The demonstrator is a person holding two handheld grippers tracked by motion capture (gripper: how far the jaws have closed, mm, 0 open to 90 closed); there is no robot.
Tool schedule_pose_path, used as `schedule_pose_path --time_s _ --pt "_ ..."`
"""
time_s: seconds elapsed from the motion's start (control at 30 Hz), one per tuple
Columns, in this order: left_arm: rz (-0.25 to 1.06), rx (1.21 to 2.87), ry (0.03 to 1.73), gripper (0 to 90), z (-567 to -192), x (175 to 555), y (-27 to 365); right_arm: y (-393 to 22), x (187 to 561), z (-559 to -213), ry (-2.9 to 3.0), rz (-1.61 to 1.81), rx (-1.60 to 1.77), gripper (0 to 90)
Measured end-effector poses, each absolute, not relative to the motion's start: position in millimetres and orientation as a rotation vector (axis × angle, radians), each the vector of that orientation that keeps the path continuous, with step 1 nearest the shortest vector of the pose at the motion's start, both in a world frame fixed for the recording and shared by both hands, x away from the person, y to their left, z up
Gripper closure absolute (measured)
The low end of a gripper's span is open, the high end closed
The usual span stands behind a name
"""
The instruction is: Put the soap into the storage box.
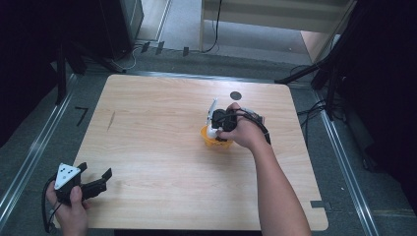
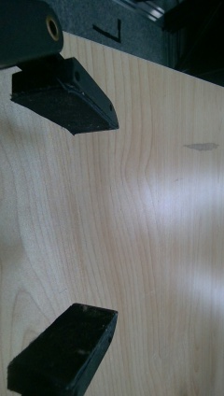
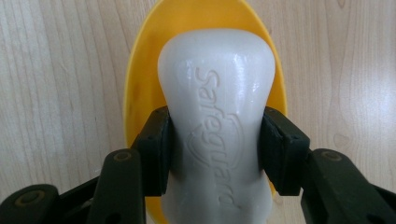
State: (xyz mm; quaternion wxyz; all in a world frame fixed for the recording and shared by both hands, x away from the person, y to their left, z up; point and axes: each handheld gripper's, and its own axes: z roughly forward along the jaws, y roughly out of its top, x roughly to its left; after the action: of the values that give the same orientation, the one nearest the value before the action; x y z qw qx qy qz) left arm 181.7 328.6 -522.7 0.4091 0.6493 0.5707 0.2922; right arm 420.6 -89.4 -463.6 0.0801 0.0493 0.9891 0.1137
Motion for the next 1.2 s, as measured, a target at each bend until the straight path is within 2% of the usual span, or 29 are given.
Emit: schedule_pose_path --time_s 0.23,0.3,0.43,0.73,1.2 --pt "0.739 1.638 1.439 9.0 -523 182 328 -90 421 -466 2.95 0.342 0.141 49.8" --pt "0.737 1.636 1.439 8.9 -523 182 328 -92 420 -464 2.944 0.384 0.168 43.5" --pt "0.738 1.637 1.44 8.9 -523 182 328 -97 419 -455 2.906 0.427 0.201 39.9" --pt "0.739 1.639 1.441 9.0 -523 182 328 -116 415 -441 2.871 0.489 0.274 39.6" --pt "0.736 1.64 1.44 8.9 -523 182 329 -144 405 -438 2.848 0.506 0.352 40.6"
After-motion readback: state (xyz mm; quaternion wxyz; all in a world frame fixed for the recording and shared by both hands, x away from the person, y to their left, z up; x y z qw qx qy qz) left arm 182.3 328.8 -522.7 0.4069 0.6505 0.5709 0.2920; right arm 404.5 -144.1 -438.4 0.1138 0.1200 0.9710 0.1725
